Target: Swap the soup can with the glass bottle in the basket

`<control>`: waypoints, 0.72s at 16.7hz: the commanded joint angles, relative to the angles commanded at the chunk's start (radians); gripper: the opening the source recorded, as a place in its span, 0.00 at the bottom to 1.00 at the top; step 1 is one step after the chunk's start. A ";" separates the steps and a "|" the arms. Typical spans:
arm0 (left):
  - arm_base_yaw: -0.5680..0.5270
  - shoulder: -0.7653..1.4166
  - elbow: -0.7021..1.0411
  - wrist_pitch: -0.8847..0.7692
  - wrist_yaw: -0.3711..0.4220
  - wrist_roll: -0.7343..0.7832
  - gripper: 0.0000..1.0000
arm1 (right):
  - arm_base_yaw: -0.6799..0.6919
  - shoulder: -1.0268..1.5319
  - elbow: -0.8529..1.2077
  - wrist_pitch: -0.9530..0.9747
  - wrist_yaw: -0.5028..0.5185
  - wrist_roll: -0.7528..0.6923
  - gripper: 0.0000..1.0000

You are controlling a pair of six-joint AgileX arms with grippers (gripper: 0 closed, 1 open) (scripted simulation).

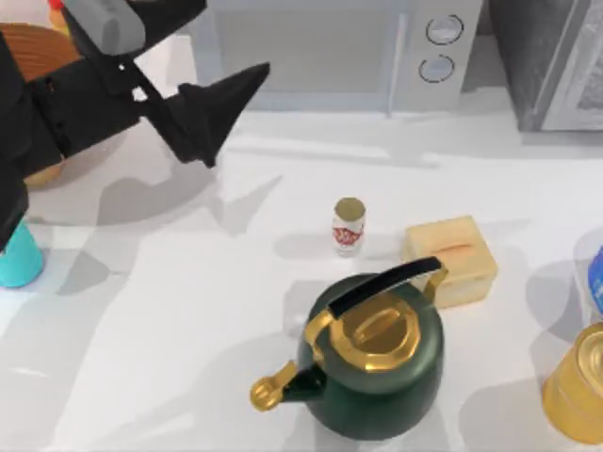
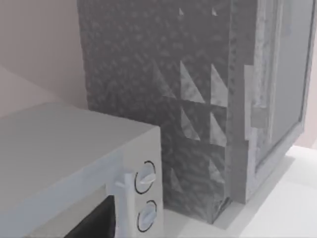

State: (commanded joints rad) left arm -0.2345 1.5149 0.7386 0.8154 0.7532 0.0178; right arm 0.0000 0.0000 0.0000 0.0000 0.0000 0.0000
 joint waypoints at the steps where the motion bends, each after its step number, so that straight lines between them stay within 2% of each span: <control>1: 0.017 -0.126 -0.056 -0.061 -0.056 -0.002 1.00 | 0.000 0.000 0.000 0.000 0.000 0.000 1.00; 7: 0.121 -0.863 -0.387 -0.427 -0.392 -0.012 1.00 | 0.000 0.000 0.000 0.000 0.000 0.000 1.00; 12: 0.195 -1.314 -0.616 -0.680 -0.627 -0.016 1.00 | 0.000 0.000 0.000 0.000 0.000 0.000 1.00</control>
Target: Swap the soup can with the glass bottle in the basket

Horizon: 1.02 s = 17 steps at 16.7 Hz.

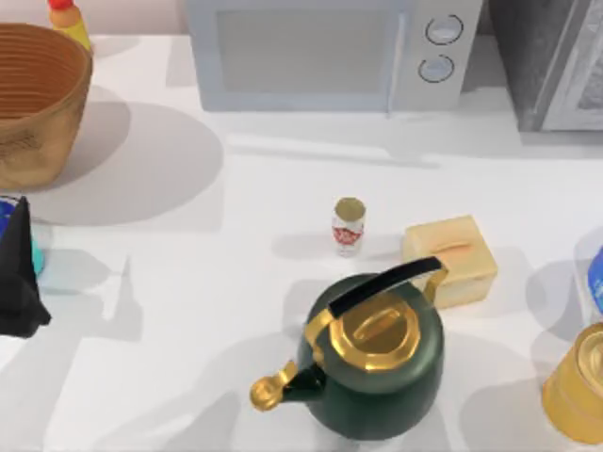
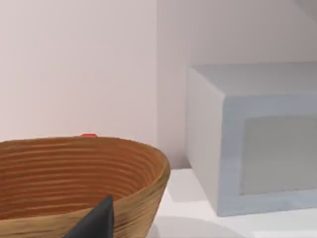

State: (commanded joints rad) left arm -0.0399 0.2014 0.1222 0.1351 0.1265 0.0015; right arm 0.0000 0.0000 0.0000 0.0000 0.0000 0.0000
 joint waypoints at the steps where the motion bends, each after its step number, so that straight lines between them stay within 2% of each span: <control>1: 0.011 -0.060 -0.034 -0.038 -0.035 0.000 1.00 | 0.000 0.000 0.000 0.000 0.000 0.000 1.00; 5: 0.038 -0.194 -0.117 -0.130 -0.121 -0.001 1.00 | 0.000 0.000 0.000 0.000 0.000 0.000 1.00; 11: 0.036 -0.197 -0.120 -0.133 -0.125 -0.001 1.00 | 0.000 0.000 0.000 0.000 0.000 0.000 1.00; 14: 0.046 -0.134 -0.114 -0.071 -0.118 0.002 1.00 | 0.000 0.000 0.000 0.000 0.000 0.000 1.00; 17: 0.064 0.026 -0.106 0.070 -0.100 0.010 1.00 | 0.000 0.000 0.000 0.000 0.000 0.000 1.00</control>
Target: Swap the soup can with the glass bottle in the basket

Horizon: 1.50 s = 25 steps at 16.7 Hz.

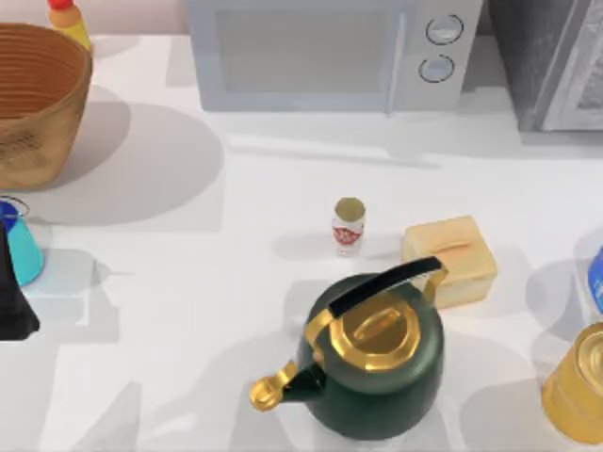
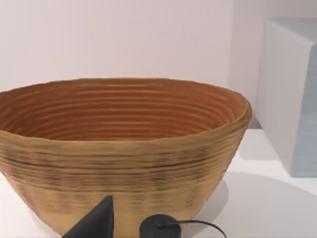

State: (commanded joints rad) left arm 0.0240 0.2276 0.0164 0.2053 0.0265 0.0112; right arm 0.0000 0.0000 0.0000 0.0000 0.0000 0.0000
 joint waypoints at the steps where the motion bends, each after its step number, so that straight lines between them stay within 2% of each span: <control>1: 0.007 0.073 0.003 0.061 0.008 0.003 1.00 | 0.000 0.000 0.000 0.000 0.000 0.000 1.00; 11: 0.093 1.036 0.036 0.802 0.107 0.040 1.00 | 0.000 0.000 0.000 0.000 0.000 0.000 1.00; 15: 0.120 1.360 0.048 1.047 0.140 0.053 1.00 | 0.000 0.000 0.000 0.000 0.000 0.000 1.00; 19: 0.136 1.535 0.056 1.183 0.159 0.060 1.00 | 0.000 0.000 0.000 0.000 0.000 0.000 1.00; 25: 0.134 1.557 0.052 1.199 0.160 0.060 1.00 | 0.000 0.000 0.000 0.000 0.000 0.000 1.00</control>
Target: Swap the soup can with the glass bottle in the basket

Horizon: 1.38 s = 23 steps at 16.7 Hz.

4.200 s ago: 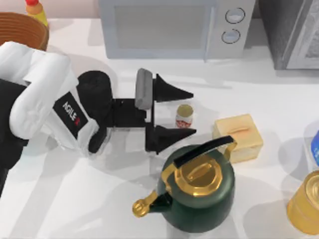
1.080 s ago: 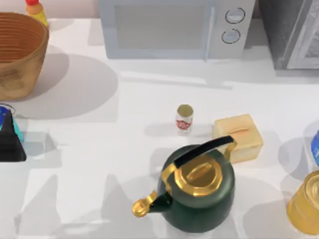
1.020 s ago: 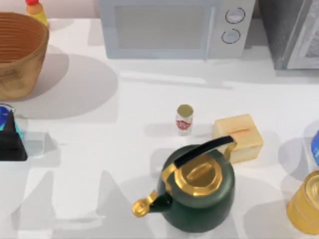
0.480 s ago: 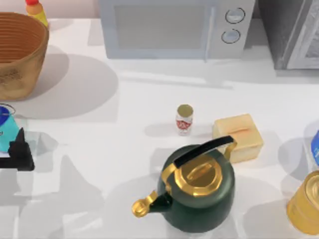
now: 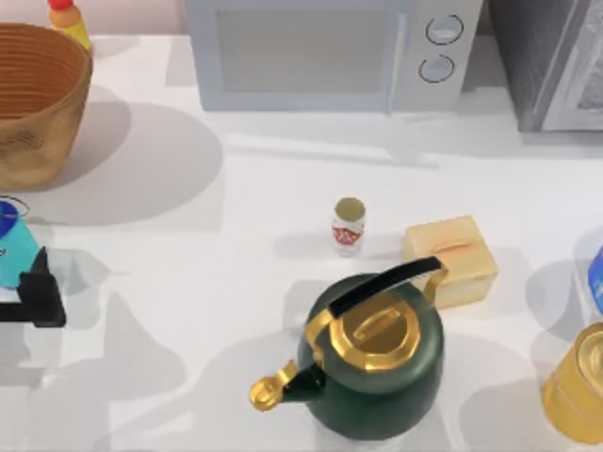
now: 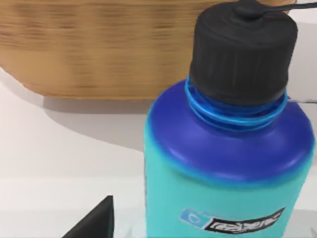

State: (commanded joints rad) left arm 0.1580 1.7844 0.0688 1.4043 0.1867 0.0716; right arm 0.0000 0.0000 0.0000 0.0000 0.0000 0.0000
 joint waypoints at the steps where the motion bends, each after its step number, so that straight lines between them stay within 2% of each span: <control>1: 0.000 0.003 0.003 0.000 -0.001 0.000 1.00 | 0.000 0.000 0.000 0.000 0.000 0.000 1.00; 10: -0.042 0.208 0.220 -0.004 -0.040 -0.014 1.00 | 0.000 0.000 0.000 0.000 0.000 0.000 1.00; 15: -0.044 0.219 0.231 -0.005 -0.042 -0.014 1.00 | 0.000 0.000 0.000 0.000 0.000 0.000 1.00; 23: -0.044 0.219 0.231 -0.005 -0.042 -0.014 0.40 | 0.000 0.000 0.000 0.000 0.000 0.000 1.00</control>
State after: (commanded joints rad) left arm 0.1138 2.0030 0.2995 1.3995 0.1452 0.0574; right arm 0.0000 0.0000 0.0000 0.0000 0.0000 0.0000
